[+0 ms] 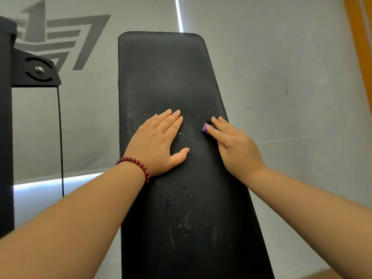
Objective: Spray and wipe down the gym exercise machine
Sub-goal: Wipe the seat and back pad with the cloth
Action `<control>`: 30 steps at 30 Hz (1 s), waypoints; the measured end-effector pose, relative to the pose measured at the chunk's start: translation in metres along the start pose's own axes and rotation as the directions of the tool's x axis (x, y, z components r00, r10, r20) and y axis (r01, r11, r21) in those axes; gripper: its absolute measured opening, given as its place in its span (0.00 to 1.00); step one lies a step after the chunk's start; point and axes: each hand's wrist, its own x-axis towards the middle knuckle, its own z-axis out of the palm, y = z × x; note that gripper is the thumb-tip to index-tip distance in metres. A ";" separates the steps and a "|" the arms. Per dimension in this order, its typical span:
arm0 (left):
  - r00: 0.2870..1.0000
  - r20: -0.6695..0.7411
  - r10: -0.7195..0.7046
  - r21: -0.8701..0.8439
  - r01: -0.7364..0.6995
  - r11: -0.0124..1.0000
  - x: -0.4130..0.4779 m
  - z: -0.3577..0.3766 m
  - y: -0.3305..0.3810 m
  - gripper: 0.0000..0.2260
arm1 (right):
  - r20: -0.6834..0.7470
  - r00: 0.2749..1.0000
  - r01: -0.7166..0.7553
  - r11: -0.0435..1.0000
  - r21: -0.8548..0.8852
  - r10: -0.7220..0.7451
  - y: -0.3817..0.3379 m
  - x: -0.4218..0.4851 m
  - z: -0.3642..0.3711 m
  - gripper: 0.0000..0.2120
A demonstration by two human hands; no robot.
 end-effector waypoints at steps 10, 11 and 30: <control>1.000 -0.008 0.007 -0.032 -0.007 0.999 -0.001 0.000 -0.001 0.36 | 0.098 0.994 0.056 0.998 -0.033 -0.053 -0.003 0.018 -0.001 0.21; 1.000 -0.001 0.009 -0.035 -0.009 0.999 -0.001 0.000 -0.001 0.36 | 0.091 0.993 0.080 0.996 -0.046 -0.075 -0.001 0.010 -0.003 0.21; 0.991 0.060 -0.120 -0.057 0.124 0.991 -0.030 -0.006 -0.020 0.44 | 0.253 0.943 0.194 0.975 0.106 -0.215 -0.024 0.051 -0.002 0.17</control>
